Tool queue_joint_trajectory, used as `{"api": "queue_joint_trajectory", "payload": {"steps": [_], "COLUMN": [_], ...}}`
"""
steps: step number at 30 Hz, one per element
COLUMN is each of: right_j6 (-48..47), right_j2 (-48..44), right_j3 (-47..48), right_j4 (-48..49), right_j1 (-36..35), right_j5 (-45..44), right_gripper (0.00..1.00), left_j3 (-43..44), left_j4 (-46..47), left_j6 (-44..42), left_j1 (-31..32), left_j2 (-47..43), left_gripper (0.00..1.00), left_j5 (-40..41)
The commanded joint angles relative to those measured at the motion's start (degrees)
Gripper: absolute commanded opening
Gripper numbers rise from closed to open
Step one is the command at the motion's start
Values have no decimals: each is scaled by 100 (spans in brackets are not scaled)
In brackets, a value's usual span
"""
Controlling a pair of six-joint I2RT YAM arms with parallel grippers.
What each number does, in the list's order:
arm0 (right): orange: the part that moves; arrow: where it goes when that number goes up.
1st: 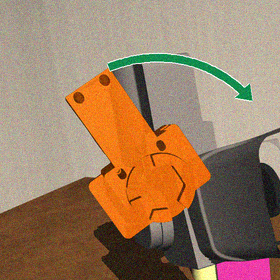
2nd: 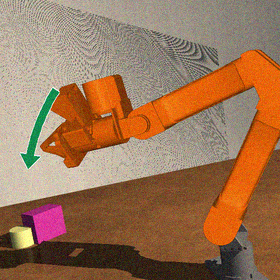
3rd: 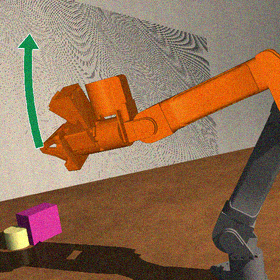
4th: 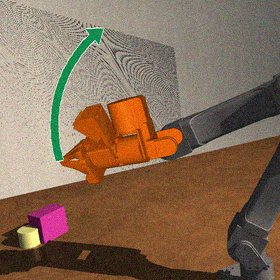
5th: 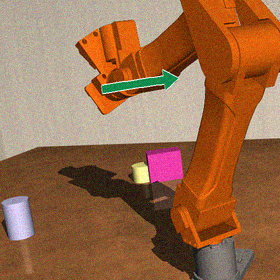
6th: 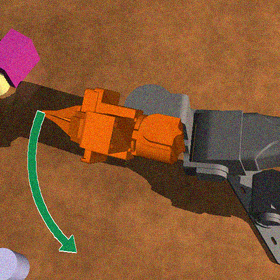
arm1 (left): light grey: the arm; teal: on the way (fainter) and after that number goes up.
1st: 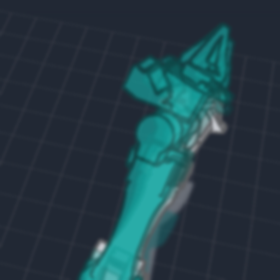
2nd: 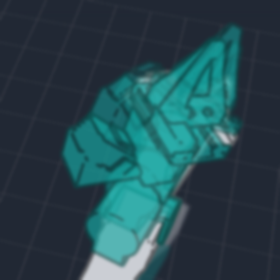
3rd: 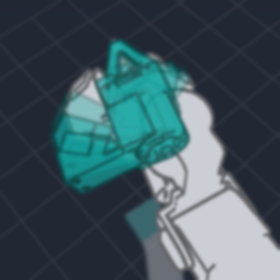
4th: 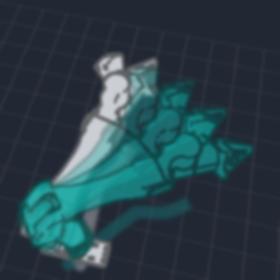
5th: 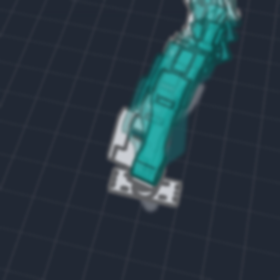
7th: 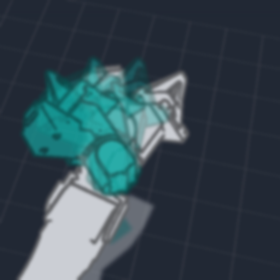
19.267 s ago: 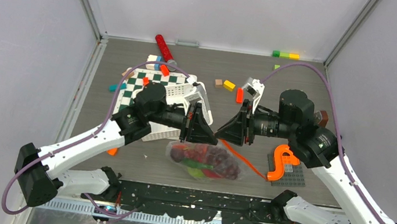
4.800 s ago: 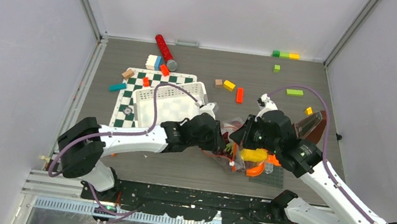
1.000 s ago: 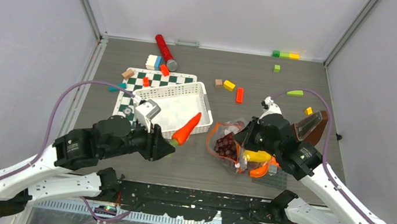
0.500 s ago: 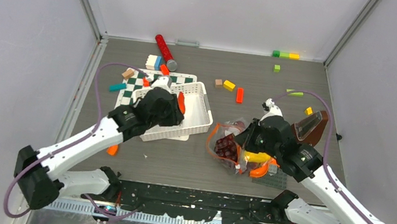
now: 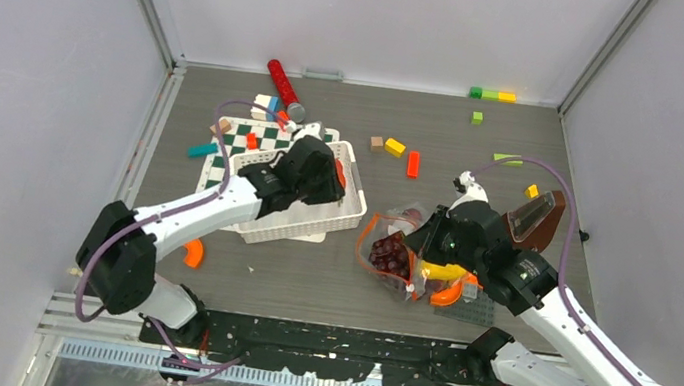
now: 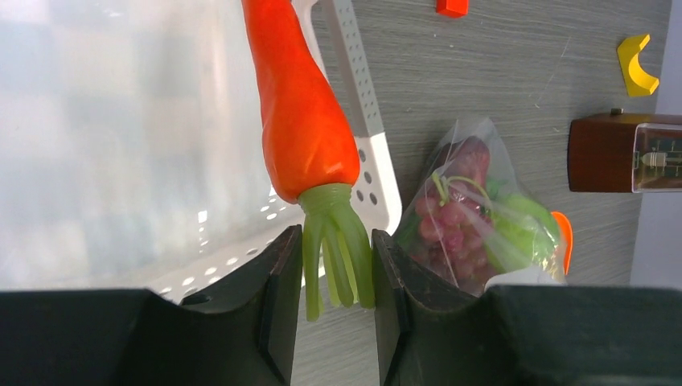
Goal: Open the zip-top bag and remove the fake food
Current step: Place the fake vegetable in the bin.
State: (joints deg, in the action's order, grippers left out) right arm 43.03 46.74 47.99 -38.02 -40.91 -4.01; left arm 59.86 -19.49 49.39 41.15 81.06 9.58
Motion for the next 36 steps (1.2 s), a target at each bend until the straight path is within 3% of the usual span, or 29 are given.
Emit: {"api": "queue_joint_trajectory", "payload": {"steps": [1,12,21,26,29,32,36], "right_j6": [29,39,100,102,110,110,102], "right_j2": [-80,-94,-128,-145,-148,-139,-153], "right_j3": [22,0,-82,-81,-90,-90,-88], "right_j4": [69,71,103,88,97,104,103], "right_j1": [13,13,12,13,15,12,12], "right_j5": [-143,-155,-112,-97,-86,-77,-77], "right_gripper": [0,0,0,0,0,0,0], "left_j3": [422,492,626,664,701,791,908], "left_j4": [510,611,842,876,826,680,502], "left_j6": [51,165,80,-13,-100,-223,-364], "left_j1": [-66,-74,-72,-73,-72,-72,-80], "left_j2": [441,965,1300,1359,1327,1286,1176], "left_gripper": [0,4,24,43,78,97,100], "left_j5": [-237,-321,-672,-755,-709,-643,-551]}}
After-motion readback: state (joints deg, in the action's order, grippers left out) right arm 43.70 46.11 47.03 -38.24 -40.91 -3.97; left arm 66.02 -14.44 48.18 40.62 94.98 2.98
